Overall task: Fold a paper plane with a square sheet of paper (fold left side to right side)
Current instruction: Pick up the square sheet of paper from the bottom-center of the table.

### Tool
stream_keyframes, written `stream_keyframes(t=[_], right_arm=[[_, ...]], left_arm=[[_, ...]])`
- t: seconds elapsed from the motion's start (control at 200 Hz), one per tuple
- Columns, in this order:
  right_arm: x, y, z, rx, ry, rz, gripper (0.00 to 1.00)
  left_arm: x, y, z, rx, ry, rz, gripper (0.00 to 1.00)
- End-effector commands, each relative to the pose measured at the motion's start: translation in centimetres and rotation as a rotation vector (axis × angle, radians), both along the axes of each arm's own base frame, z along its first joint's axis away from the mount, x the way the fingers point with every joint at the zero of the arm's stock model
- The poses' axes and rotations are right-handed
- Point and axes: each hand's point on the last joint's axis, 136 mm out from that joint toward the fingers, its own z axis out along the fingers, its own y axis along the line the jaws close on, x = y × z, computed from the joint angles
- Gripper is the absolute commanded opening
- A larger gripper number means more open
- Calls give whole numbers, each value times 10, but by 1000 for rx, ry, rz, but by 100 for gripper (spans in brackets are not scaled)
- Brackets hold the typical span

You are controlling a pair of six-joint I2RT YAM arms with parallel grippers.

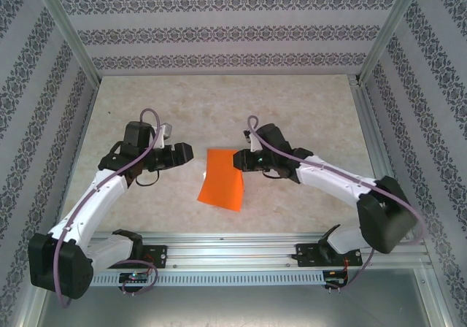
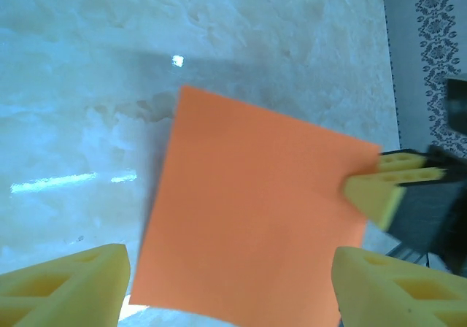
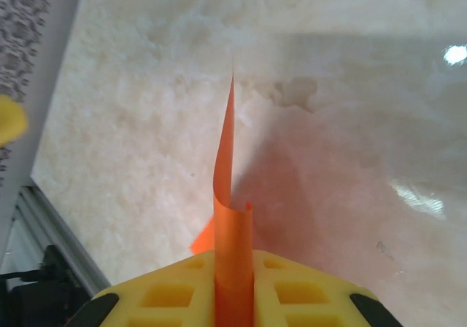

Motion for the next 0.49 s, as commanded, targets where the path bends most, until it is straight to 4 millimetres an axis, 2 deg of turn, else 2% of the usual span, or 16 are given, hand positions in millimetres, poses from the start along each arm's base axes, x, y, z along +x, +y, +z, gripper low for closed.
stream_keyframes(t=[0.0, 0.1, 0.24, 0.38, 0.49], right_arm=[[-12, -21, 42, 94, -73, 72, 18], [-16, -44, 86, 177, -155, 85, 18], [-30, -65, 148, 300, -280, 127, 18], [-44, -70, 192, 366, -376, 190, 18], [-53, -67, 218, 415, -416, 241, 18]], left_arm=[[8, -13, 30, -82, -117, -104, 78], [9, -28, 59, -171, -224, -198, 83], [3, -43, 101, -288, -355, -319, 87], [-4, -52, 128, -360, -433, -396, 89], [-9, -57, 137, -382, -458, -437, 91]])
